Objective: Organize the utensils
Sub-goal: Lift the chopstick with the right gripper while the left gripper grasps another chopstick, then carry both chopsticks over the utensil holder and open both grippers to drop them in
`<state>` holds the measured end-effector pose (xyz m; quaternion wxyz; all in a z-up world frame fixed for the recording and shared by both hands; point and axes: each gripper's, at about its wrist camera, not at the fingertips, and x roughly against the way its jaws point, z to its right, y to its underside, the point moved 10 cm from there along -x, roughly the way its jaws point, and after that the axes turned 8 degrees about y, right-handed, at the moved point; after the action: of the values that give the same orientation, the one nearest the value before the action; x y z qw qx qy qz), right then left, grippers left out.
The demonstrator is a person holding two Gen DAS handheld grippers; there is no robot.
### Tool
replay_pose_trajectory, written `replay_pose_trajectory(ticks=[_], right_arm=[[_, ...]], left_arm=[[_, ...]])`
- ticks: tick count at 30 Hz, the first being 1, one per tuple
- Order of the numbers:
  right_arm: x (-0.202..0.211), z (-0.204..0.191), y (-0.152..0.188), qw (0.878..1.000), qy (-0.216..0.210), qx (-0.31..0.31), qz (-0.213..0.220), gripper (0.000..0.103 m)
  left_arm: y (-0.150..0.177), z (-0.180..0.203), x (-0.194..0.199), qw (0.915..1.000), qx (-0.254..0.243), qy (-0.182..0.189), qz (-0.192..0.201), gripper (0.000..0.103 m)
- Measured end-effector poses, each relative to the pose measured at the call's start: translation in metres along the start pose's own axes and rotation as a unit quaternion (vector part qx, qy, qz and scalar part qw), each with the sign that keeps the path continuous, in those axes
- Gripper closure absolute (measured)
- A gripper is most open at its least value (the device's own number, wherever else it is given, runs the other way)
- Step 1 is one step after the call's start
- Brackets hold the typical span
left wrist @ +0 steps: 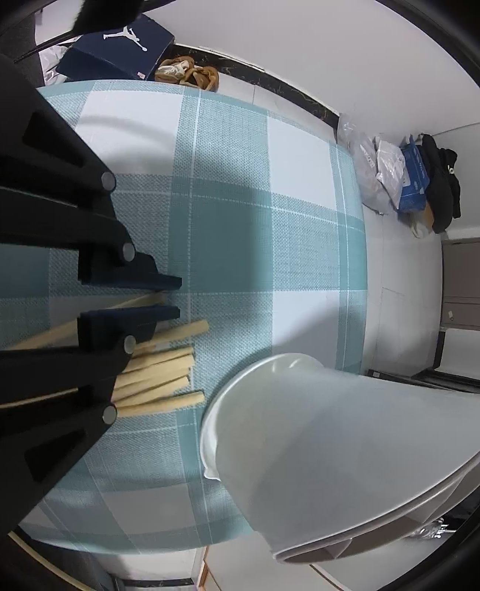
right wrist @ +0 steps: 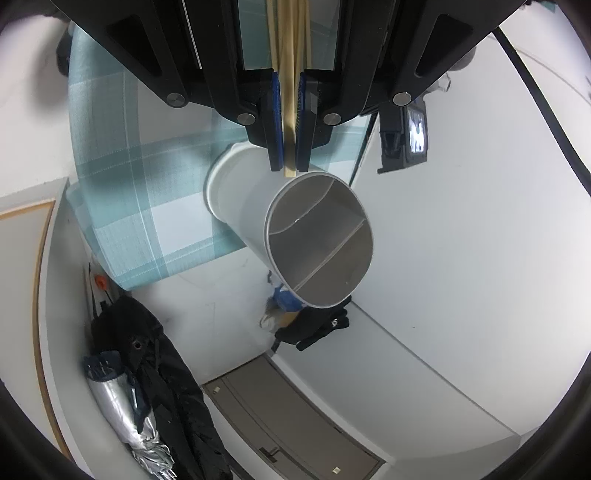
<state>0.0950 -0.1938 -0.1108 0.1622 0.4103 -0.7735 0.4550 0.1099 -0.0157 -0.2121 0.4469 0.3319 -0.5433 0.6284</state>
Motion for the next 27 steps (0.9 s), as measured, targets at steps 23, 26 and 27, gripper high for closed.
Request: replay_pose_trajectory(ticks=[23,26,27], right_arm=[[0.032,-0.055,-0.001,0.977,0.045,0.151,0.142,0.097],[0.038,-0.059,-0.002,0.972,0.044,0.162,0.162,0.097],[0.039,-0.060,-0.003,0.972,0.044,0.163,0.166,0.097]], left_arm=[[-0.035,0.029,0.154,0.9666,-0.033,0.079,0.241,0.100],[-0.031,0.029,0.155,0.9687,-0.038,0.075,0.234,0.100],[-0.029,0.029,0.156,0.9690,-0.040,0.072,0.233,0.100]])
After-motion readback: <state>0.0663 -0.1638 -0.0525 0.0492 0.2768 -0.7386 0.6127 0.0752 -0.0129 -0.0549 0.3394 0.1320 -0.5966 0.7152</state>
